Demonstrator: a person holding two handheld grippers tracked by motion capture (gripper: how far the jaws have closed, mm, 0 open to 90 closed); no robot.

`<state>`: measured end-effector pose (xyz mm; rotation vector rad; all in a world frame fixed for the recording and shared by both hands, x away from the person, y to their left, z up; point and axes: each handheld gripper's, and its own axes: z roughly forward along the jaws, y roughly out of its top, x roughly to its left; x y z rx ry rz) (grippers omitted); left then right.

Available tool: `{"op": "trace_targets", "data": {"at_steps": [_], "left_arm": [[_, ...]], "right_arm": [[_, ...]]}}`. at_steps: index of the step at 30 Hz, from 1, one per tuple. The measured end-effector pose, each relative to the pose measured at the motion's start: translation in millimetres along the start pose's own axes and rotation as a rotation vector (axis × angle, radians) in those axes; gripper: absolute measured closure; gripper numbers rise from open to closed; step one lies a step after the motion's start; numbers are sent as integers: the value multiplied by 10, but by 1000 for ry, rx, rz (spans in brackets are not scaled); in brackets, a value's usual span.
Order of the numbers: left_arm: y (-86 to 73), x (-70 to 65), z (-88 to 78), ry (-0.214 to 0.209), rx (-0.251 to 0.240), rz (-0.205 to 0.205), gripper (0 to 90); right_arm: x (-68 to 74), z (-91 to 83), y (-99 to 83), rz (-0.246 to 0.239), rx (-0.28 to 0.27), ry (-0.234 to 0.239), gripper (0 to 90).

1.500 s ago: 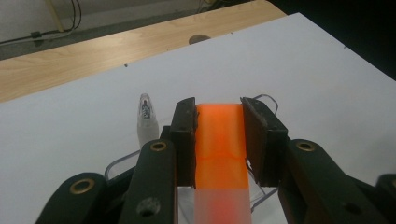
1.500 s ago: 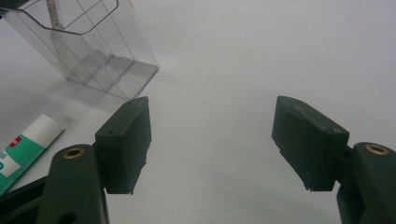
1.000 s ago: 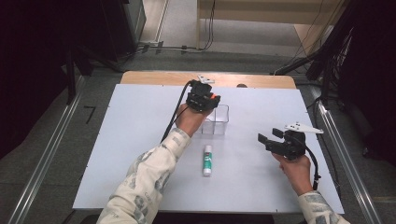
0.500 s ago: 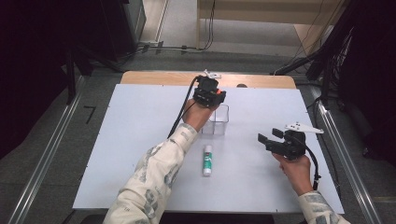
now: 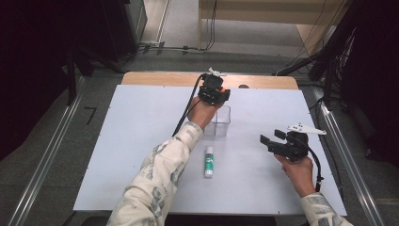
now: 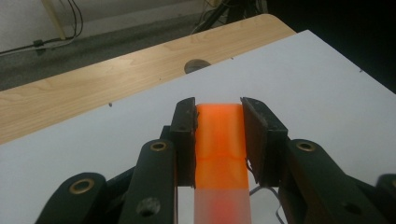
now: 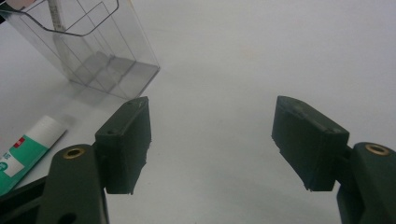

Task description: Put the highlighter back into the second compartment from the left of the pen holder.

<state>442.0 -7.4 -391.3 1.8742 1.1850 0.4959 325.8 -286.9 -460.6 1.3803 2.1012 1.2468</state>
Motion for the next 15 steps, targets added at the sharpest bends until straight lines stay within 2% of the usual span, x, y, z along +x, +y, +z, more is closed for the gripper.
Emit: {"op": "trace_targets", "data": {"at_steps": [15], "left_arm": [[-8,33,67,15,-6,-13,673]], "right_arm": [[-4,-3,-2,3,0,0,269]]}}
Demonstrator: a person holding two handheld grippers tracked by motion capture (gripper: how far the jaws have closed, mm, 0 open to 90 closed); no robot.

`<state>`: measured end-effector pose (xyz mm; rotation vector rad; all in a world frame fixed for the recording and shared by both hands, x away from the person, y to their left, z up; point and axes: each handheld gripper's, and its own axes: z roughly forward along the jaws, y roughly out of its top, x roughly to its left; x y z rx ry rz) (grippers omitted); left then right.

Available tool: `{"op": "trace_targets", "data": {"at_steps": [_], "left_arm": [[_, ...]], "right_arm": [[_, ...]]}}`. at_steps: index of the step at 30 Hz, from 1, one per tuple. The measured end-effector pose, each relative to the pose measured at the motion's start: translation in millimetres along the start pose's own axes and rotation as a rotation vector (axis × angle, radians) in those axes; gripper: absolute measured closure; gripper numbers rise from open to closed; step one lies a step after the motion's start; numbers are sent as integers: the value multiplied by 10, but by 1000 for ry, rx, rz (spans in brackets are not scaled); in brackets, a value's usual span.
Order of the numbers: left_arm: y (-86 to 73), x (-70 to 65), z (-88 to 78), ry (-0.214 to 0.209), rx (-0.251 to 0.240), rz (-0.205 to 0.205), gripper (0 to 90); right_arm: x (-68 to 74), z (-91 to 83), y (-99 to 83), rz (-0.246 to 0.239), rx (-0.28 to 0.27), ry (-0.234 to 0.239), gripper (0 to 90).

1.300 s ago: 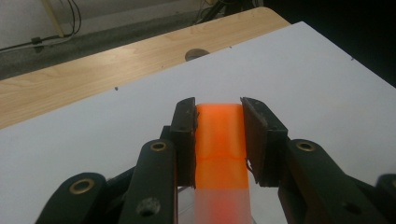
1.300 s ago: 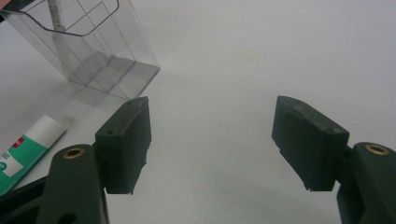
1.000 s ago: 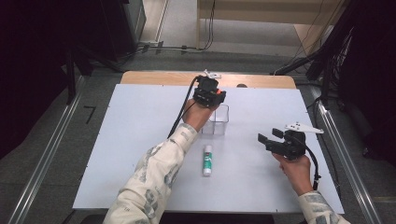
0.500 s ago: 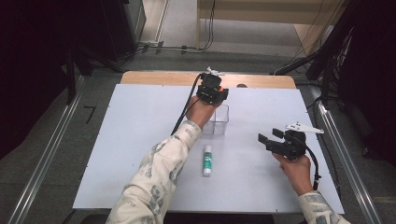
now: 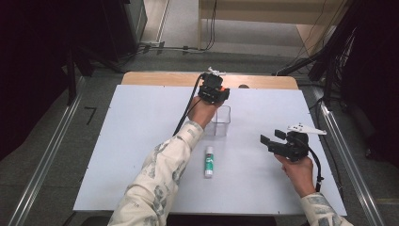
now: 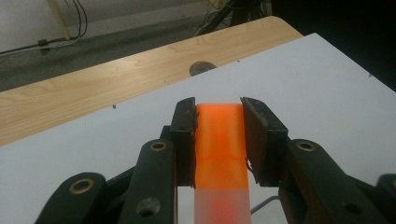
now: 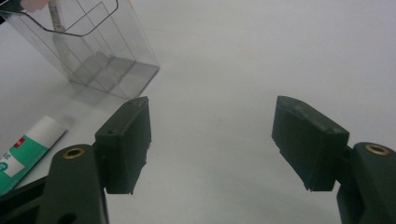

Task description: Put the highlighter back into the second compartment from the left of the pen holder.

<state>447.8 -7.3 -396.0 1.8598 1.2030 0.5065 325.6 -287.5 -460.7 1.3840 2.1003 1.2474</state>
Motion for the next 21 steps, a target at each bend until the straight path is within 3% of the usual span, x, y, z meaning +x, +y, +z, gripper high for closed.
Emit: {"op": "trace_targets", "data": {"at_steps": [21], "left_arm": [[-4,-23,-12,4,0,14,672]], "right_arm": [[1,2,-2,-1,2,0,269]]}}
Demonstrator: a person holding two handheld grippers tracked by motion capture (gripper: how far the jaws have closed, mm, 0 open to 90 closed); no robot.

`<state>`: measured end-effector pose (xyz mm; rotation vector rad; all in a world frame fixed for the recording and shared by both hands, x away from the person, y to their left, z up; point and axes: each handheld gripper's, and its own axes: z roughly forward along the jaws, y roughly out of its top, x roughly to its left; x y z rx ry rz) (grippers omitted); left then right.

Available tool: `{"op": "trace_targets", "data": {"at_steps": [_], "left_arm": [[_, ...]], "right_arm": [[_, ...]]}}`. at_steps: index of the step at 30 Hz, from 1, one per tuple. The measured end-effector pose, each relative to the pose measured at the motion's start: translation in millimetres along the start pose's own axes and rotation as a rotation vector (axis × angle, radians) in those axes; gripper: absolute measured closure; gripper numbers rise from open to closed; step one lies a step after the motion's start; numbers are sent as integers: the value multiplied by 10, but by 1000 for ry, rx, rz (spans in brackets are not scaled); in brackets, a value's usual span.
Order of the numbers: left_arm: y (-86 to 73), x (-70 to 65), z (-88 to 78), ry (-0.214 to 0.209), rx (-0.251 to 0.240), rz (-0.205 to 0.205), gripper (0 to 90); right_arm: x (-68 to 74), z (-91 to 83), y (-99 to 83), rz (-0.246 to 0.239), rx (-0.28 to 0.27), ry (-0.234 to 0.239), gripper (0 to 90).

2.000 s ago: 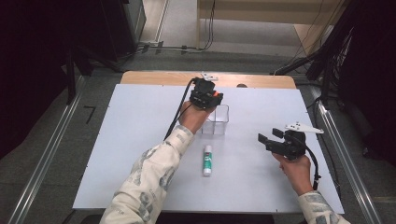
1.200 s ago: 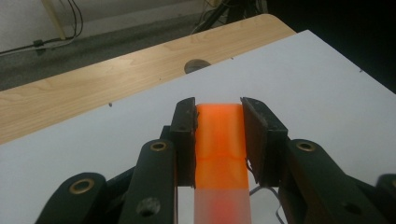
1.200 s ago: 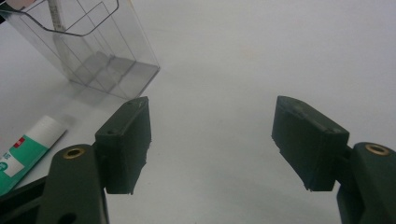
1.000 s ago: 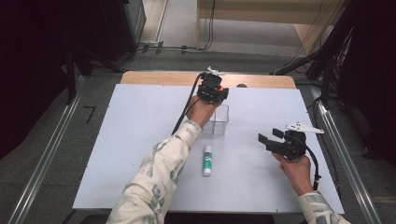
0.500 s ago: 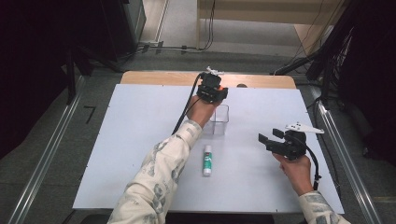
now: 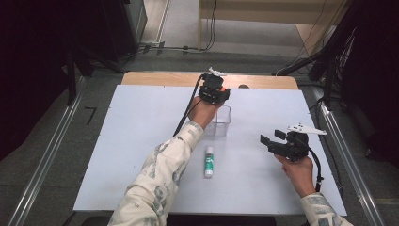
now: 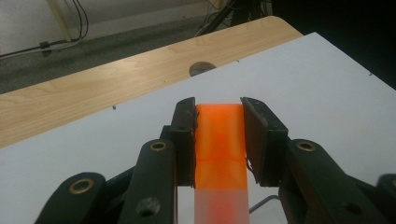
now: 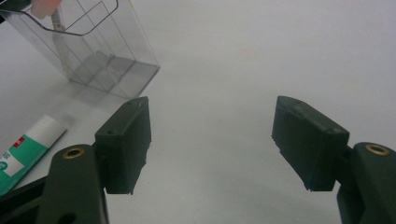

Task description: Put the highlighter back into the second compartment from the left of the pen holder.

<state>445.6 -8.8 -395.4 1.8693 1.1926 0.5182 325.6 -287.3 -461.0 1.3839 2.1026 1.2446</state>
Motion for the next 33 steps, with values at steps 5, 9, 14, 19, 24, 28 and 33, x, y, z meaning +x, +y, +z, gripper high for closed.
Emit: {"op": "trace_targets", "data": {"at_steps": [5,9,14,19,24,28,33], "left_arm": [[-9,-11,4,2,5,11,672],[-19,-17,-8,-1,2,10,672],[-55,-15,-60,2,-4,14,671],[-79,-24,-127,2,-11,29,670],[-117,-16,-182,-3,-7,36,667],[-161,-22,-229,-2,-4,38,664],[-252,-11,-276,1,0,46,662]], "right_arm": [[1,0,0,0,0,0,269],[0,0,0,1,0,0,268],[0,2,-2,0,2,-1,269],[3,10,-3,-5,3,-3,268],[8,11,-5,-5,5,-5,269],[5,16,-7,-4,8,-5,268],[11,19,-8,-6,11,-5,268]]}}
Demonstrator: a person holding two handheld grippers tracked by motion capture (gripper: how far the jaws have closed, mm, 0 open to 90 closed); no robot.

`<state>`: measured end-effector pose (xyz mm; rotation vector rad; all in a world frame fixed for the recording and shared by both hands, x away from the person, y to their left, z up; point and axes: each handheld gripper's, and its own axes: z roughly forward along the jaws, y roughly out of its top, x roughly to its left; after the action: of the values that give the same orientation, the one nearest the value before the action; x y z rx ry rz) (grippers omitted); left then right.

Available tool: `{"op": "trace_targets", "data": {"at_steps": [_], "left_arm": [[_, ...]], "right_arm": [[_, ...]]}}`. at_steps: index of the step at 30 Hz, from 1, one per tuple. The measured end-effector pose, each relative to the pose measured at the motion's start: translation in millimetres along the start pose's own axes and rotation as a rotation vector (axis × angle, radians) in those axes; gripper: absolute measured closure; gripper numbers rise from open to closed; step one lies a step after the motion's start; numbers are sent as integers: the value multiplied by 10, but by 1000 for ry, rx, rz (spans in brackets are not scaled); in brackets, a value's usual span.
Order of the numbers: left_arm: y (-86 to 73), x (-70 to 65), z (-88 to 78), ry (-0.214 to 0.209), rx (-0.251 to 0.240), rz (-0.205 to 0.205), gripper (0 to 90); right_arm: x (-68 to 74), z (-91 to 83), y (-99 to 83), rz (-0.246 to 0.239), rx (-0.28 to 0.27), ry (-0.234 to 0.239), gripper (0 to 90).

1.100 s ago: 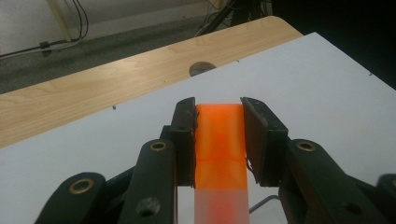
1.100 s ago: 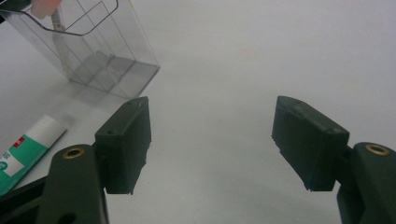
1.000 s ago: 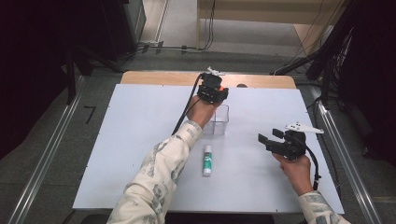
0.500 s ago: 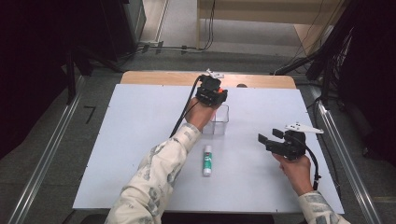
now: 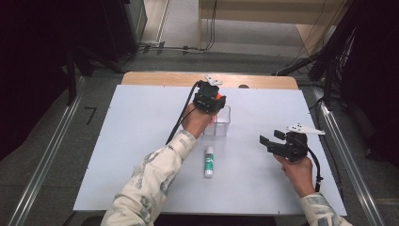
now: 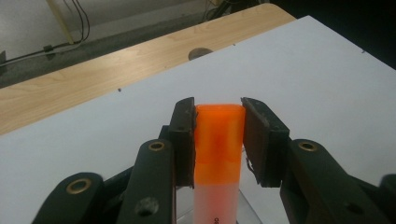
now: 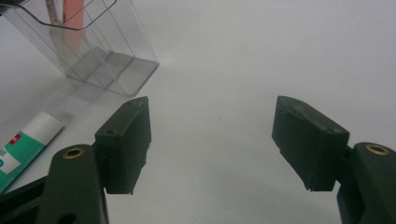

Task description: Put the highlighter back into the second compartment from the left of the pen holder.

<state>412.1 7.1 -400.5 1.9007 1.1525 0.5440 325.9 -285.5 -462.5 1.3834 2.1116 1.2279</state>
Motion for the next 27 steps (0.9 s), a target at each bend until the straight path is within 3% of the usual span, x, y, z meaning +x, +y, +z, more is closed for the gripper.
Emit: {"op": "trace_targets", "data": {"at_steps": [11,17,27], "left_arm": [[-95,9,-74,3,0,11,651],[-136,-5,-98,5,5,21,600],[-213,40,-197,-19,-9,-11,490]], "right_arm": [[6,13,-5,-6,5,-2,268],[7,13,-6,-7,6,-1,268],[12,19,-8,-9,7,-2,268]]}}
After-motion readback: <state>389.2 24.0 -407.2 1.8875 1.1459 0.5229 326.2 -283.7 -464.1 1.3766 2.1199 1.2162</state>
